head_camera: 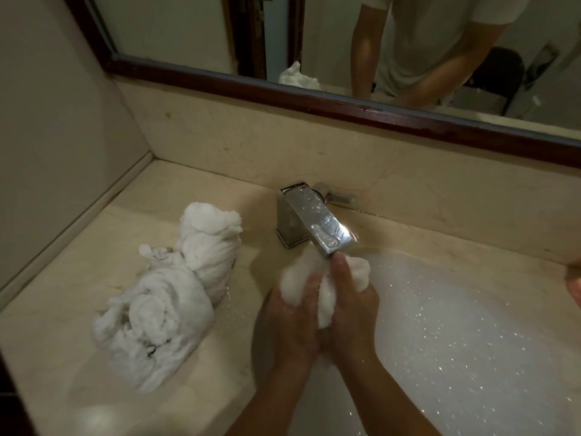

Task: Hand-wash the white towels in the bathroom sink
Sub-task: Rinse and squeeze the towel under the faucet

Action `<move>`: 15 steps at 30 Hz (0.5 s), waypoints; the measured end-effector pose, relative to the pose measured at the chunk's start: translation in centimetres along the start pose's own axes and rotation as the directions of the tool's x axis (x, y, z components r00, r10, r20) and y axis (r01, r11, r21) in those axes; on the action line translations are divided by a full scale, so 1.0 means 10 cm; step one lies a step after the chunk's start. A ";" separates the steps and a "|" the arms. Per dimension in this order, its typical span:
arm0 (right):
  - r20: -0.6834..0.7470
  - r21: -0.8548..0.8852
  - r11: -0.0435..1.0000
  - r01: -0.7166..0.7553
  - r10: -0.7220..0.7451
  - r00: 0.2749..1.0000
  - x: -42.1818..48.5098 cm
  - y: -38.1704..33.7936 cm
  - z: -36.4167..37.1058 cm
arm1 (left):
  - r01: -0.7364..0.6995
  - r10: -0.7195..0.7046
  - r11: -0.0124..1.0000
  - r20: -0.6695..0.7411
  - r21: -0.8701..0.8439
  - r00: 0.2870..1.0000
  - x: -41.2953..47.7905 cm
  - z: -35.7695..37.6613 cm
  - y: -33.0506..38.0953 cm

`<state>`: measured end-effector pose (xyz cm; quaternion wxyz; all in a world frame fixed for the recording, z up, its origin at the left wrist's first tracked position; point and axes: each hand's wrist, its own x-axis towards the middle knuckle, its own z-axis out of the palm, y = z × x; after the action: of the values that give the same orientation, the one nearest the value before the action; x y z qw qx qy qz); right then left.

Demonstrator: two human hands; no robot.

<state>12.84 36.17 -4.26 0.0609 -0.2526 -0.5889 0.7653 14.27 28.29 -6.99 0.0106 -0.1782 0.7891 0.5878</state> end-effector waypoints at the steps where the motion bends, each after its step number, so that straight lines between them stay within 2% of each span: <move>1: -0.033 -0.020 0.999 0.027 -0.027 0.999 -0.02 -0.02 0.01 | -0.008 0.007 1.000 0.018 0.022 1.000 0.01 0.01 0.01; 5: -0.183 0.001 1.000 0.016 -0.016 0.983 0.03 0.02 0.00 | 0.108 -0.111 0.993 -0.099 -0.040 0.989 0.00 0.06 0.24; 9: -0.237 -0.005 0.999 -0.049 0.047 0.970 0.09 0.00 -0.02 | 0.051 -0.064 0.996 -0.184 -0.076 0.981 0.01 0.10 0.27; 13: -0.176 -0.100 0.993 -0.065 0.046 0.983 0.10 -0.01 -0.08 | 0.029 -0.029 1.000 -0.146 -0.002 0.989 0.07 0.09 0.22; 15: -0.091 -0.114 0.993 -0.028 0.018 0.996 0.10 -0.04 -0.08 | 0.018 -0.029 0.997 -0.155 -0.073 0.987 0.10 0.07 0.23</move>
<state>12.27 37.35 -4.31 0.0636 -0.2967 -0.6259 0.7184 12.52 29.28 -5.31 -0.0505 -0.2333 0.7637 0.5998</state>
